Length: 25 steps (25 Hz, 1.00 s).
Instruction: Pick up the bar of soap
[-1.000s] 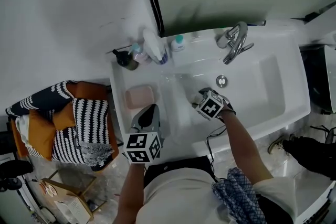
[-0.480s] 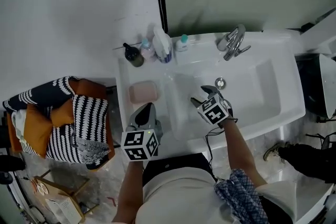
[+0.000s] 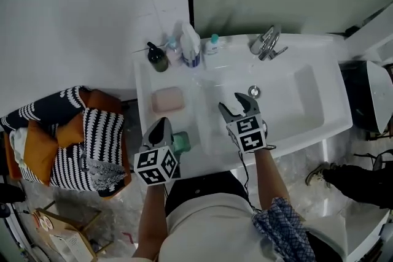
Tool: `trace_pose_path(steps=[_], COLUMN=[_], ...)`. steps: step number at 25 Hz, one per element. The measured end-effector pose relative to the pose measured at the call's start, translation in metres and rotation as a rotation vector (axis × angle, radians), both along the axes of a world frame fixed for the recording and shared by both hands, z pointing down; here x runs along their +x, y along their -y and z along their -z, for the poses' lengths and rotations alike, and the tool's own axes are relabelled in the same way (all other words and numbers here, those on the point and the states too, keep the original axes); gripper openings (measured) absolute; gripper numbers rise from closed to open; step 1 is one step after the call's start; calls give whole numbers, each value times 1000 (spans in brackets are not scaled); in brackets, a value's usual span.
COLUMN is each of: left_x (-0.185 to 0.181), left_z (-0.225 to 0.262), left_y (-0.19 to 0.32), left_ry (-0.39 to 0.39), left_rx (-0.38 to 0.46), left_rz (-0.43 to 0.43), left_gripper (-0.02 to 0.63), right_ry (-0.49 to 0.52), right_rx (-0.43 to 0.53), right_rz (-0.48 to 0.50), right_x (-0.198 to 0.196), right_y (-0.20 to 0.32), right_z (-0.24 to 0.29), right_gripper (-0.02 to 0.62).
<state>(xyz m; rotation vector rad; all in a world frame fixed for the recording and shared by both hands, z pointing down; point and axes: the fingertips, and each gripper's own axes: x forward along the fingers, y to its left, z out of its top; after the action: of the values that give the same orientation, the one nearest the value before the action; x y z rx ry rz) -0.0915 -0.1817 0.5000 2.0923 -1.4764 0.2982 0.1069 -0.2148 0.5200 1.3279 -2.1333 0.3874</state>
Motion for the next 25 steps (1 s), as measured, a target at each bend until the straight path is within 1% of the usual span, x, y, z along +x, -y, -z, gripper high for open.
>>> trace_pose_path(steps=[3,7,11,14,15,16,18,19,23,25], left_x=[-3,-8,-11,-15,-16,-16,-16,-17,-16,-15], left_z=[4,8,13,18,20,21,24,25,31,33], left_y=[-6,-11,-20,-26,-28,-29,-32,-34,-39,-41], left_ry=[-11,-1,-14,-19,-18,-17,-19,-22,-40,-41], left_rx=[14,37,50,66,72,77,87,92,107,116], left_rz=[0,-1,-7,-11,-13,-15,-17,-18,-26,-33], left_gripper=[8,8,8,8,8,8,8,8,8,8], right_ry=[15,11,58,110,107,95,65,54,43,62], right_rx=[34,52,79,83,94,108,135,144,160,162], right_rz=[-43,-48,-84,-80,-84,-94,-118,-125,-133,-129], right_x=[-2,-12,-17,-27,-29,-28,-26,-26,-28,-30], right_y=[-10,-24,-35,-44,-47,-49,-51,-53,-59,-62], right_z=[13,20,32,40,42,44,48,49,56,59], right_gripper=[247,247,245,232,220,195,91,69,20,15])
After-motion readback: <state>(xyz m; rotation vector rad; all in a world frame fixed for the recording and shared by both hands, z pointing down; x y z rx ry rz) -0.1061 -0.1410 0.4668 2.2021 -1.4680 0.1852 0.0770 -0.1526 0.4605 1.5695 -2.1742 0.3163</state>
